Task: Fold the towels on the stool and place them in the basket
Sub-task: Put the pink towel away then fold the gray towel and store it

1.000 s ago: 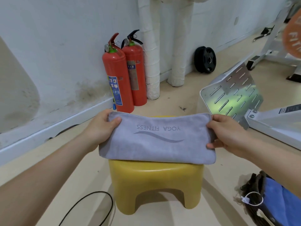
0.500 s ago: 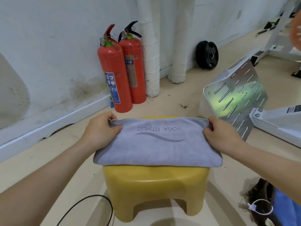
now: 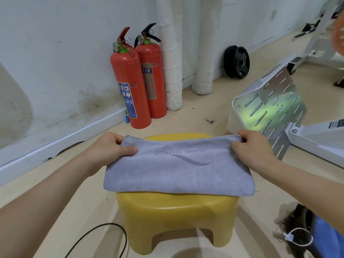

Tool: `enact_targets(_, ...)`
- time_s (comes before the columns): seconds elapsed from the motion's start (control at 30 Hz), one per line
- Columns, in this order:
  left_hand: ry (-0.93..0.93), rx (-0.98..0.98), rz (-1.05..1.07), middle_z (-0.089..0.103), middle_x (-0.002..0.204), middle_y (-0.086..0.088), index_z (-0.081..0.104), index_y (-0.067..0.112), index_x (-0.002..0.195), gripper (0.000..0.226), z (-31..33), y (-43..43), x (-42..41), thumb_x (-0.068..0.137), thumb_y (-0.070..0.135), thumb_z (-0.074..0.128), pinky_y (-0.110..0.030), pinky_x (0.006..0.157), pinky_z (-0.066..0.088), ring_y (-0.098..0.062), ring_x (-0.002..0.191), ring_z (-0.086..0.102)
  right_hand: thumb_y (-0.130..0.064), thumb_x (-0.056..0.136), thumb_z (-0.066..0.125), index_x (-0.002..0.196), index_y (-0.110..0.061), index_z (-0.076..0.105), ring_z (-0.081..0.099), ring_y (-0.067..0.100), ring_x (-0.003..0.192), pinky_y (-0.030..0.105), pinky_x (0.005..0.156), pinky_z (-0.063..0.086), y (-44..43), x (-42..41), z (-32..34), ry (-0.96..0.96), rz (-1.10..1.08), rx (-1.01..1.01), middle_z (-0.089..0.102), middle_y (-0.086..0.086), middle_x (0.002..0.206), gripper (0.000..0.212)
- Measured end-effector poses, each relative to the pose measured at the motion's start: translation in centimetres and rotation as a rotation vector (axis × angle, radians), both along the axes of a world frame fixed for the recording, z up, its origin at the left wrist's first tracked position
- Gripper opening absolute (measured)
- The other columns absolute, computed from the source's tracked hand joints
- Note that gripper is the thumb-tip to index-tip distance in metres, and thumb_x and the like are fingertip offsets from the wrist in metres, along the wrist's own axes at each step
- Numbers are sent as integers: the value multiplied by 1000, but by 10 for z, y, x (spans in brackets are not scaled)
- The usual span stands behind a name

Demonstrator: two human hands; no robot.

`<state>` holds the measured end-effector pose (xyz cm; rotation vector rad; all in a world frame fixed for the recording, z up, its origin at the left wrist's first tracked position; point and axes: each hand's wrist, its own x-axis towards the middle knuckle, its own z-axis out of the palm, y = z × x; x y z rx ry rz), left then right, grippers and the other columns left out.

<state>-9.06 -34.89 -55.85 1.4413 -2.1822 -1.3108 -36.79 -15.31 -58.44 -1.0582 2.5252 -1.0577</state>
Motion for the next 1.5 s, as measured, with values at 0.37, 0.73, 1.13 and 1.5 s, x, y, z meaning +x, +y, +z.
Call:
enact_targets(0.37, 11, -78, 24, 72, 69, 0, 73, 17, 75, 10, 1, -1, -6, 84, 16, 70, -27, 59, 50, -13, 62, 64, -16, 78, 64, 71, 0, 56, 42, 18, 57, 27, 54, 34, -1, -5, -1, -279, 73, -71, 48, 5, 63, 19)
enact_targets(0.73, -315, -497, -127, 64, 89, 9, 69, 28, 92, 22, 1, 0, -23, 87, 15, 52, -27, 74, 40, -16, 88, 57, -1, 74, 57, 80, -17, 64, 51, 14, 64, 27, 61, 43, -18, 5, 15, -62, 125, 118, 57, -1, 70, 18)
enact_targets(1.13, 14, -112, -18, 68, 69, -3, 70, 12, 73, 12, 2, -8, -10, 72, 2, 77, -27, 62, 47, -16, 65, 59, -9, 76, 72, 76, -12, 57, 50, 22, 66, 26, 54, 36, -21, -21, 27, -478, 214, 278, 56, 9, 73, 16)
enact_targets(1.5, 231, 175, 369, 66, 90, -11, 62, 13, 89, 17, -16, -2, 5, 91, 31, 63, -37, 71, 52, -24, 72, 60, -19, 87, 65, 77, -13, 58, 56, 19, 66, 28, 59, 46, -29, 7, 17, -549, -25, 44, 60, 5, 76, 14)
